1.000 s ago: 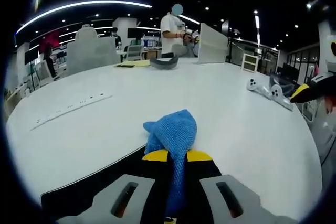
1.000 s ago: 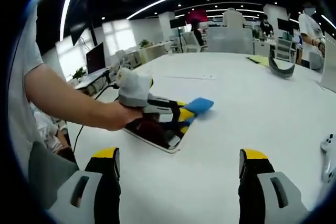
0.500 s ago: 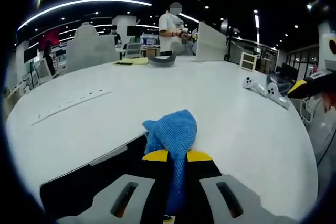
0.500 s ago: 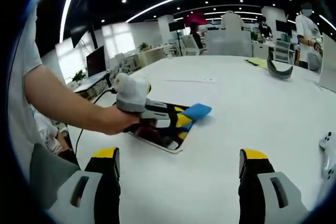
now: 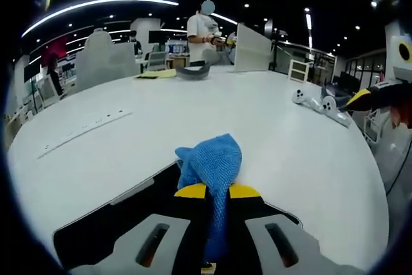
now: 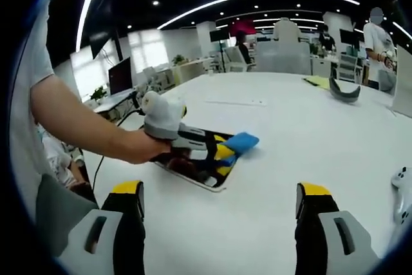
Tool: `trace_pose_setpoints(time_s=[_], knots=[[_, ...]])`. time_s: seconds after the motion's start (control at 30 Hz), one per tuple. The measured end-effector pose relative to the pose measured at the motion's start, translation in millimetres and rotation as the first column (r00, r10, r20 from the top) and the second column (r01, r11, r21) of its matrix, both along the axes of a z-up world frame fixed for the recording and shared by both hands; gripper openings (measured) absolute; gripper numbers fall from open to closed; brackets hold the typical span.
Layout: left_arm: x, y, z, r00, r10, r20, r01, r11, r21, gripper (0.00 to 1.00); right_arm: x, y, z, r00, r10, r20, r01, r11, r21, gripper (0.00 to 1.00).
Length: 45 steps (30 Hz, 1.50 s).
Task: Wipe the mirror surface with the cleaning cloth until all visible marks leave the cleaned area.
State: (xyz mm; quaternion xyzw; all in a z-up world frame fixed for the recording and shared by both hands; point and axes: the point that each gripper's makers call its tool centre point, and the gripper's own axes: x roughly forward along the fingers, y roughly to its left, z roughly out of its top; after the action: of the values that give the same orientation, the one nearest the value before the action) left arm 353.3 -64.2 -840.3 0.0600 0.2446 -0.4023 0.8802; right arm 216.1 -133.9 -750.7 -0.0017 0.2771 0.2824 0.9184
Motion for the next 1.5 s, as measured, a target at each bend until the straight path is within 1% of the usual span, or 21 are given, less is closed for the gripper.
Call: trace_pose_setpoints(time_s=[0.17, 0.3, 0.33, 0.43, 0.8, 1.23, 1.5], knots=[[-2.8, 4, -0.2, 1.0, -0.025, 0.01, 0.025, 0.999, 0.028, 0.07, 0, 2, 2.2, 1.0, 0.02, 0.003, -0.02, 1.0, 0.002, 1.0], [-4.0, 11, 0.1, 1.0, -0.025, 0.006, 0.025, 0.999, 0.025, 0.07, 1, 3, 2.5, 1.0, 0.025, -0.001, -0.025, 1.0, 0.0, 1.0], [-4.8, 12, 0.1, 1.0, -0.026, 0.008, 0.026, 0.999, 0.029, 0.07, 1, 3, 1.5, 1.0, 0.026, -0.005, -0.026, 1.0, -0.013, 1.0], [-6.1, 18, 0.0, 1.0, -0.021, 0.009, 0.021, 0.999, 0.032, 0.07, 2, 5, 2.6, 0.999, 0.034, -0.004, -0.034, 0.999, -0.007, 1.0], [-11.3, 45, 0.7, 1.0, -0.002, 0.012, 0.002, 0.999, 0.044, 0.07, -1, 10, -0.7, 0.998, 0.063, -0.014, -0.064, 0.998, -0.026, 1.0], [-17.2, 75, 0.0, 1.0, 0.007, 0.017, -0.008, 0.997, 0.075, 0.07, 1, 18, 5.9, 0.997, 0.083, -0.001, -0.083, 0.996, -0.026, 1.0], [-18.6, 87, -0.7, 1.0, 0.022, 0.015, -0.023, 0.996, 0.089, 0.07, 0, 24, 5.9, 0.996, 0.089, -0.002, -0.089, 0.996, -0.017, 1.0]])
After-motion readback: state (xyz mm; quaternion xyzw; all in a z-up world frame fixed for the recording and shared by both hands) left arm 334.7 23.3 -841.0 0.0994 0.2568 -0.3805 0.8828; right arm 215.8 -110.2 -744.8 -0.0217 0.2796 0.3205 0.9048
